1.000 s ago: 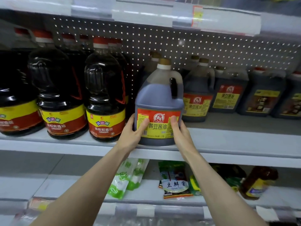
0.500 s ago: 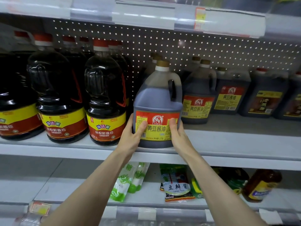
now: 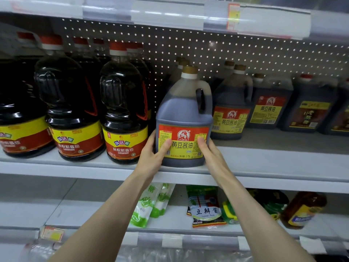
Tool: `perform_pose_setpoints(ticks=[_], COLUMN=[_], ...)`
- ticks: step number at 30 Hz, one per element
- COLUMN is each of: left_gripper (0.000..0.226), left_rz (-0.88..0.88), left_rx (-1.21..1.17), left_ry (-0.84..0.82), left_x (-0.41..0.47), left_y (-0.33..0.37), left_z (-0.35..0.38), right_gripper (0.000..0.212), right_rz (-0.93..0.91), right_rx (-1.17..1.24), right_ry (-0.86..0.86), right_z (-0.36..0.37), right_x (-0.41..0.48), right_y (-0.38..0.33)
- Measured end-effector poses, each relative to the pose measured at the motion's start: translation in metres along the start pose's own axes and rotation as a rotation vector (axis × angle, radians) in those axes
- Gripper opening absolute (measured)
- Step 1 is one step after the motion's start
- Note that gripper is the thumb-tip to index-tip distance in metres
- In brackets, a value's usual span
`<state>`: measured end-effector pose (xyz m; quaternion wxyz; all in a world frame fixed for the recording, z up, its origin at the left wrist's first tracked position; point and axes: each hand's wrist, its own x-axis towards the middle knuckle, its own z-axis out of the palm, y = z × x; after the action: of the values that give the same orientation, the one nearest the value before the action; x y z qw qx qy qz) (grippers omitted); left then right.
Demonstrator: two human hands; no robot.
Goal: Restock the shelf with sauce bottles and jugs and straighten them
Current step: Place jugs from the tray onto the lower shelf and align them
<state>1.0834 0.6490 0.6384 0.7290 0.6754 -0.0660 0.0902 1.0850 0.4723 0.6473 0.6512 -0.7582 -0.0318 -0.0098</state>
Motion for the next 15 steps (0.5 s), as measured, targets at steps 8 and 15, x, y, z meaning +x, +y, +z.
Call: perform_pose_setpoints(ticks=[8,15], left_gripper=[0.061,0.045], left_rz=[-0.022,-0.030], left_rx=[0.004,-0.006], left_ry=[-0.037,-0.055], left_x=[0.0034,0.0050], left_y=[-0.0024,-0.0003], left_z=[-0.0018,-0.0023], right_gripper=[0.076,0.078], right_rz=[0.018,0.009], right_rx=[-0.115,-0.138], right_ry=[0.013,-0.002], right_z=[0.0031,0.0042], right_x=[0.0009,0.0020], right_y=[-0.0047,-0.0079])
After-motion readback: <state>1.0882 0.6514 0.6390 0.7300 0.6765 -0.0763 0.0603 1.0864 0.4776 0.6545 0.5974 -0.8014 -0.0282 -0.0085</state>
